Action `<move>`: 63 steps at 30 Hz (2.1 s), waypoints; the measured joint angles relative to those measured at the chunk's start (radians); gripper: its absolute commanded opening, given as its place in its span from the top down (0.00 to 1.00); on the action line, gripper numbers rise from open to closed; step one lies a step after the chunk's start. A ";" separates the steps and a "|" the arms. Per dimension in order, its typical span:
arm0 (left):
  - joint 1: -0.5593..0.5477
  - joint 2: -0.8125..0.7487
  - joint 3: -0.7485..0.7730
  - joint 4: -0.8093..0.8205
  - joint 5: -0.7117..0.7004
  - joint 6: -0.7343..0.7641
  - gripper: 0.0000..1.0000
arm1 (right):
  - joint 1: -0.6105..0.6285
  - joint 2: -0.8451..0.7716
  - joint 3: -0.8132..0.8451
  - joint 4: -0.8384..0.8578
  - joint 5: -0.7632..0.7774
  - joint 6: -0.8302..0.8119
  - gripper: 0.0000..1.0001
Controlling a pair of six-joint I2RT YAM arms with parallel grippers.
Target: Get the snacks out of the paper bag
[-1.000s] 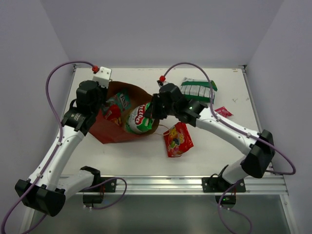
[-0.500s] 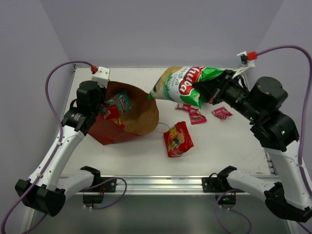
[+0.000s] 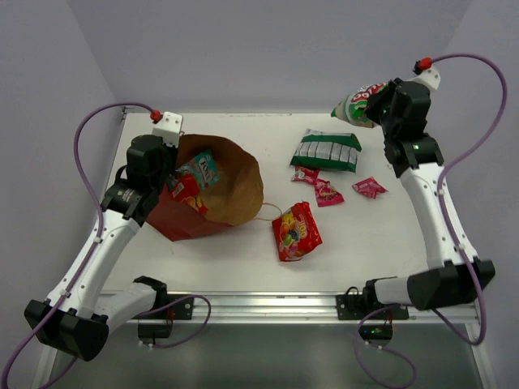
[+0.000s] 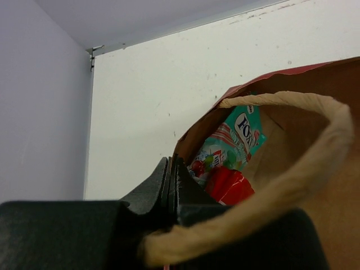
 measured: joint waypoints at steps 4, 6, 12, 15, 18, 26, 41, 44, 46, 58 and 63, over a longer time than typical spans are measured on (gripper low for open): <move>0.000 -0.010 0.000 -0.013 0.044 -0.018 1.00 | -0.079 0.193 -0.020 0.096 0.046 0.069 1.00; 0.000 -0.016 0.000 -0.018 0.065 -0.028 1.00 | -0.116 0.265 -0.026 0.126 0.056 0.104 1.00; 0.000 -0.033 -0.002 -0.031 0.109 -0.032 1.00 | -0.232 0.409 -0.031 0.168 0.018 0.157 0.92; 0.000 -0.034 -0.004 -0.030 0.135 -0.031 1.00 | -0.267 0.442 -0.080 0.156 -0.017 0.177 0.42; 0.000 -0.034 -0.004 -0.031 0.173 -0.031 1.00 | -0.269 0.439 -0.129 0.093 -0.047 0.180 0.09; 0.000 -0.030 -0.004 -0.030 0.292 -0.021 1.00 | -0.143 0.171 -0.234 -0.101 -0.014 0.124 0.01; -0.001 -0.005 -0.004 -0.034 0.352 0.011 1.00 | 0.615 -0.076 -0.257 0.075 -0.176 0.098 0.03; -0.001 -0.005 -0.001 -0.038 0.356 0.011 1.00 | 0.690 0.091 -0.203 0.125 -0.228 0.077 0.02; -0.001 -0.006 0.002 -0.042 0.356 0.012 1.00 | 0.718 0.193 -0.177 0.163 -0.281 0.023 0.02; -0.002 -0.028 0.002 -0.055 0.365 0.014 1.00 | 0.737 0.423 -0.161 0.363 -0.550 -0.612 0.01; -0.002 -0.034 0.002 -0.060 0.368 0.021 1.00 | 0.737 0.464 -0.137 0.406 -0.630 -0.824 0.01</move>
